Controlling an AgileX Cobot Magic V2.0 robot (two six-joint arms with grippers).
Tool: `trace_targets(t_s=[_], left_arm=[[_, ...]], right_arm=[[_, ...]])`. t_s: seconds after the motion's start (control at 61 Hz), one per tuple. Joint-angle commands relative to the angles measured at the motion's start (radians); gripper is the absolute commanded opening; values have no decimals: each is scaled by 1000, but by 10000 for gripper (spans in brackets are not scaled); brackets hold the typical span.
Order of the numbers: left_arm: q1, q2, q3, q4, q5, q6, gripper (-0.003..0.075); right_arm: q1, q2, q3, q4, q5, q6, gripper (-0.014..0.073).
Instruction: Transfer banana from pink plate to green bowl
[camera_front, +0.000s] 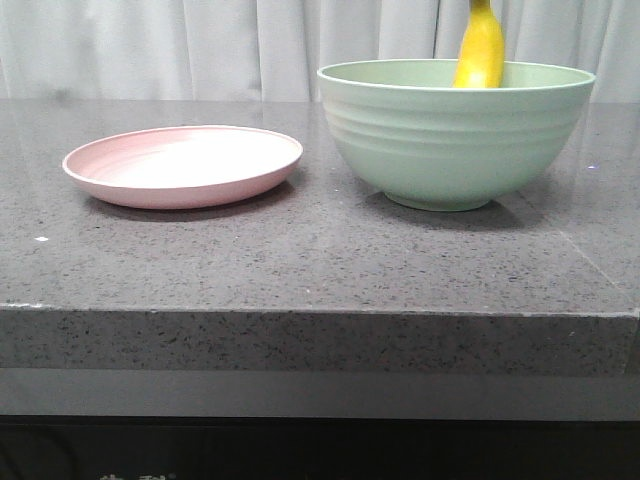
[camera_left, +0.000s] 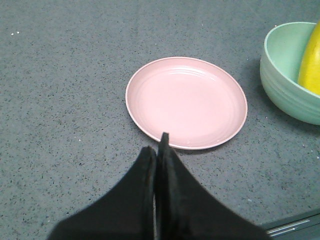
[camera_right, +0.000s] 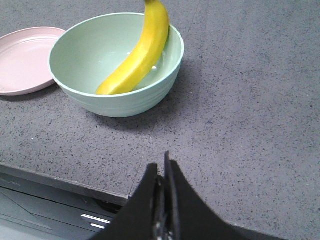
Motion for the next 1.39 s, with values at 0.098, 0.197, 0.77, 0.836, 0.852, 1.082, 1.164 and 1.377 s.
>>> trace_targets(t_s=[0.098, 0.197, 0.77, 0.836, 0.852, 1.082, 1.164, 1.377], left_arm=[[1, -9, -23, -6, -79, -11, -18], [3, -21, 6, -6, -87, -11, -18], [136, -239, 239, 6, -133, -11, -18], [169, -293, 307, 6, -222, -11, -18], [177, -305, 323, 3, -247, -11, -18], [302, -518, 618, -64, -589, -11, -18], [332, -584, 702, -82, -641, -11, -18], [359, -703, 865, -89, -792, -11, -18]], right_arm=[[-4, 6, -23, 13, -76, -2, -68], [-4, 6, -23, 13, -75, -2, -69], [-4, 6, -23, 13, -76, -2, -69], [-4, 6, -23, 13, -76, -2, -69], [-4, 6, -23, 13, -76, -2, -69], [-4, 6, -23, 13, -76, -2, -69], [-4, 6, -23, 13, -76, -2, -69], [-4, 6, -23, 13, -76, -2, -69]])
